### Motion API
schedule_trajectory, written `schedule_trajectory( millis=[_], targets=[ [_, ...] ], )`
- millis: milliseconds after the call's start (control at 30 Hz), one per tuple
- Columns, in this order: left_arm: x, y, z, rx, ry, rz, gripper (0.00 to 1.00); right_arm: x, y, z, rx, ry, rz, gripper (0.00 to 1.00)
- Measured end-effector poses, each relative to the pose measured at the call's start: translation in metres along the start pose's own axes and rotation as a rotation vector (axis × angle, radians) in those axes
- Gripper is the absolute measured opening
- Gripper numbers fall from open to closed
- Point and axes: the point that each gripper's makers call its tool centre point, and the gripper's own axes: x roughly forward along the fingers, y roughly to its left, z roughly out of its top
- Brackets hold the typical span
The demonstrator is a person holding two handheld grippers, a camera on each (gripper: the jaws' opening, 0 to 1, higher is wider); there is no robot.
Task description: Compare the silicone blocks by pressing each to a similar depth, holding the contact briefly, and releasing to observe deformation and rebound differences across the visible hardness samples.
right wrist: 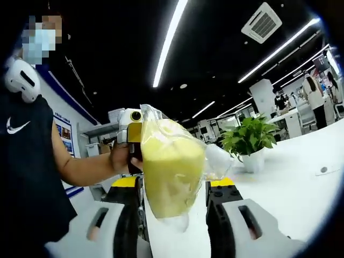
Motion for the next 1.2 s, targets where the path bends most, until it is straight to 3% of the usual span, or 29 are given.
schedule_trajectory(
  millis=[67, 333, 667, 967, 1200],
  targets=[
    [-0.001, 0.000, -0.001, -0.001, 0.001, 0.002, 0.00, 0.000, 0.001, 0.000, -0.011, 0.005, 0.005, 0.30],
    [-0.009, 0.004, -0.006, -0.042, -0.010, 0.003, 0.00, 0.004, 0.005, -0.006, -0.026, 0.085, 0.011, 0.23],
    [-0.011, 0.005, -0.012, -0.008, 0.001, 0.020, 0.00, 0.002, 0.009, -0.014, -0.007, 0.200, 0.018, 0.10],
    [-0.011, 0.011, -0.023, 0.025, 0.023, 0.045, 0.01, 0.000, 0.010, -0.022, -0.034, 0.302, 0.015, 0.04],
    [-0.013, 0.010, -0.027, 0.019, 0.009, 0.050, 0.01, -0.001, 0.014, -0.026, -0.048, 0.362, 0.033, 0.01]
  ],
)
